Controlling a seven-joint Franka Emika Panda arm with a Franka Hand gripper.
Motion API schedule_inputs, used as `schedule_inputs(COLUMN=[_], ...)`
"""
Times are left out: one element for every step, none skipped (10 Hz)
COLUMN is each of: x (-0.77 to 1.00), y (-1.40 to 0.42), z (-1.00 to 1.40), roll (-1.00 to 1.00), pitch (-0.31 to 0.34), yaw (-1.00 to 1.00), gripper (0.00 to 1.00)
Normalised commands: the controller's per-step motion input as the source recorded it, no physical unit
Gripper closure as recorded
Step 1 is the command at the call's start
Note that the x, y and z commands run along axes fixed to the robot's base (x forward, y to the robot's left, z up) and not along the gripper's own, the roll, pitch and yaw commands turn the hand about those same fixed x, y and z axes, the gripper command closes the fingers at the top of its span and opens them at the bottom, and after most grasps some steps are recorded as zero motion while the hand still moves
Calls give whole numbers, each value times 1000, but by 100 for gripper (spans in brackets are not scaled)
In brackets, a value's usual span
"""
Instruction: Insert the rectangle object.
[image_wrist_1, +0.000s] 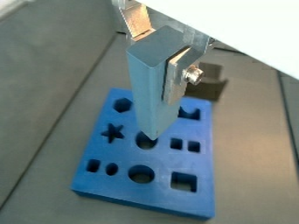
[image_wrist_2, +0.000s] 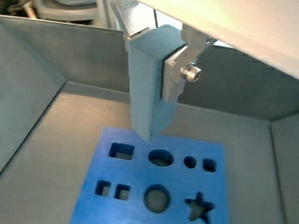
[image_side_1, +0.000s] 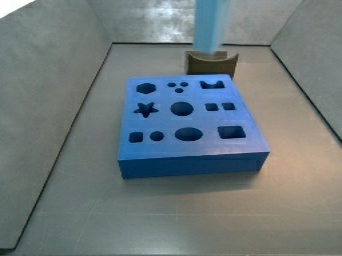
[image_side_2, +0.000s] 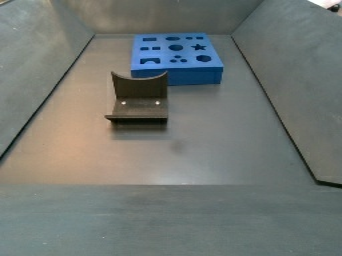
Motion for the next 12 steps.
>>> schedule_inputs(x=[546,540,517,414,289,100,0,0,0,0,0,0], y=[-137,-140,-126,-97,-46,0,0,0,0,0,0,0], z=[-360,-369,-391,-406,-437,-454,-409,-394,-391,-406,-377,-326], roll=[86,96,104,107,106,81,36,21,16,0,0,-1], pitch=[0,0,0,0,-6,-19,-17,-10,-4,0,0,70], yaw=[-534,-529,-554,-651,-769,-946,-1000,-1000,-1000,-1000,-1000,-1000], gripper=[100,100,100,100,100,100,100,100,100,100,100,100])
